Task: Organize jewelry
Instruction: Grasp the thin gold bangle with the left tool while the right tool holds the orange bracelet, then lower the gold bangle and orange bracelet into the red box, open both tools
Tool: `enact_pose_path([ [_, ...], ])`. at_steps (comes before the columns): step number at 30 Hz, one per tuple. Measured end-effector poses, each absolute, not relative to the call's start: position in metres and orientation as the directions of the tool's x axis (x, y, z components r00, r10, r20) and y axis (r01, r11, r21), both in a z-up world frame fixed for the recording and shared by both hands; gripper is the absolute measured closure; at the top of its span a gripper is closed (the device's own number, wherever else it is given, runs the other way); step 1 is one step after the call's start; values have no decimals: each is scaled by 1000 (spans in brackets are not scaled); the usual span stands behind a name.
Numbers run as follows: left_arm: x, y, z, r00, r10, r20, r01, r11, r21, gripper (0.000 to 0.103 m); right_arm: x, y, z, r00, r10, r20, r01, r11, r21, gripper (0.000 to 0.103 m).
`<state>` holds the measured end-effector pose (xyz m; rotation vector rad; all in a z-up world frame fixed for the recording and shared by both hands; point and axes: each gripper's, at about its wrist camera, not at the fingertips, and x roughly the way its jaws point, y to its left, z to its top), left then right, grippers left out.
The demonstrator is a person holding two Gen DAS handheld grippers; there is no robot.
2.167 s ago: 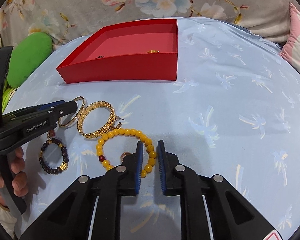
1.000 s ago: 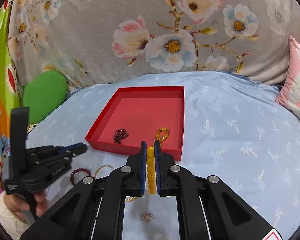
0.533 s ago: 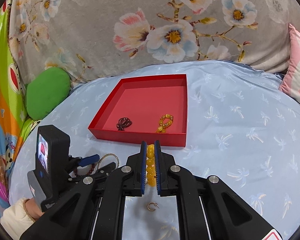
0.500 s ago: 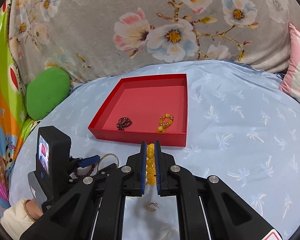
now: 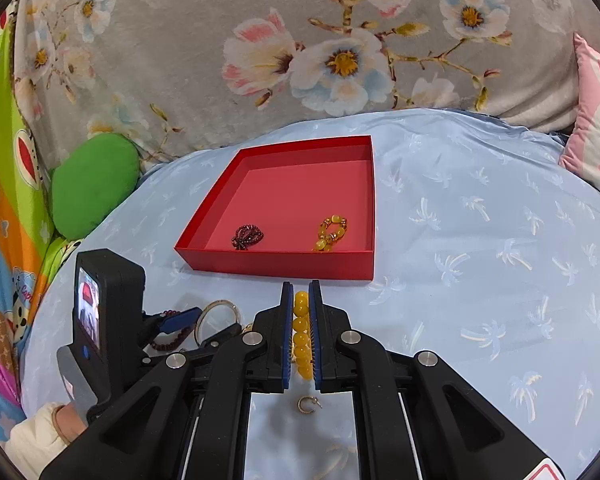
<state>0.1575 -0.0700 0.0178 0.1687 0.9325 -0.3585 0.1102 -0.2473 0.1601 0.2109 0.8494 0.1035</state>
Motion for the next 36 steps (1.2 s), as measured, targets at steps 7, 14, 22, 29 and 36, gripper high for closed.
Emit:
enact_pose_path([
  [7,142,-68,43,575,-224,-787,360,933,-2,51,95,-246,158,658,191,-728,-17,971,239,95],
  [14,132,-64,63,600,-229,-766,344,939,-11,51,85,-249,165,670,194,-717,-26,971,238,95],
  [22,130,-59,84,617,-234,-752,340,940,-14,51,89,-247,171,670,194,-716,-37,973,229,95],
  [29,155,-62,105,625,-250,-740,343,939,-27,51,125,-247,180,663,217,-716,-43,966,253,95],
  [36,213,-74,128,638,-281,-717,372,928,-33,51,201,-243,190,667,199,-718,-41,972,232,95],
])
